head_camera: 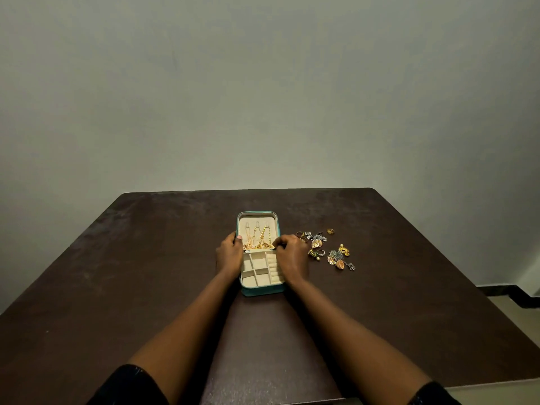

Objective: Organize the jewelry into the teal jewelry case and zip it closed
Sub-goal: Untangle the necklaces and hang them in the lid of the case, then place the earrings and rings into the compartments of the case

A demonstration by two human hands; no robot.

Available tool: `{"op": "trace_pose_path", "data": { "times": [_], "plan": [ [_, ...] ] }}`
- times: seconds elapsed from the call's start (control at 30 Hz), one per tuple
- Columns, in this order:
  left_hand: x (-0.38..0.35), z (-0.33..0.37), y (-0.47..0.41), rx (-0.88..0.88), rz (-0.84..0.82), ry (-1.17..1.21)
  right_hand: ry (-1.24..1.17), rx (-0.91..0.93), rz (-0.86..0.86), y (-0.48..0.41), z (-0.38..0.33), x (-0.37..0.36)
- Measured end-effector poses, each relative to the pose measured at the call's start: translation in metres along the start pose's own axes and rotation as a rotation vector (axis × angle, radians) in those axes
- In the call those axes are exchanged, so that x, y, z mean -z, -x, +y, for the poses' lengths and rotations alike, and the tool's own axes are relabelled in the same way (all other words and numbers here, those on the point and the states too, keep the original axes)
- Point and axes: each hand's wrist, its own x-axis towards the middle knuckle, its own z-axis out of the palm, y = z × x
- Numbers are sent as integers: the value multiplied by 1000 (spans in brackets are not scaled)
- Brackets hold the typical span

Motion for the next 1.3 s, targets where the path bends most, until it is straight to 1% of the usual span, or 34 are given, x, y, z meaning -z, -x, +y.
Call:
{"op": "trace_pose_path", "data": {
  "times": [0.23,0.37,0.57,0.67,0.83,0.93,1.07,1.13,1.3],
  "plan": [
    [1,6,-1,74,86,-86,-56,18,6,4,4,-2],
    [-1,9,0,91,89,-157,-48,19,-4,4,5,0],
    [-3,18,-3,9,98,-196,-54,3,-50,-7,12,13],
    [-4,17,-7,29,62,-227,-46,-32,-2,-17,21,29],
    [-4,8,-14,97,-11,-306,-60,-171,111,-40,46,66],
    [-8,5,-14,104,-6,-339,20,-201,71,-50,62,80],
    [-11,6,-10,105,7,-326,206,-112,-102,-55,71,85],
    [-11,4,-9,88,13,-311,279,-96,-173,-55,73,83],
    [-11,-2,-9,51,29,-272,439,-93,-175,-55,72,70]
  ]
}}
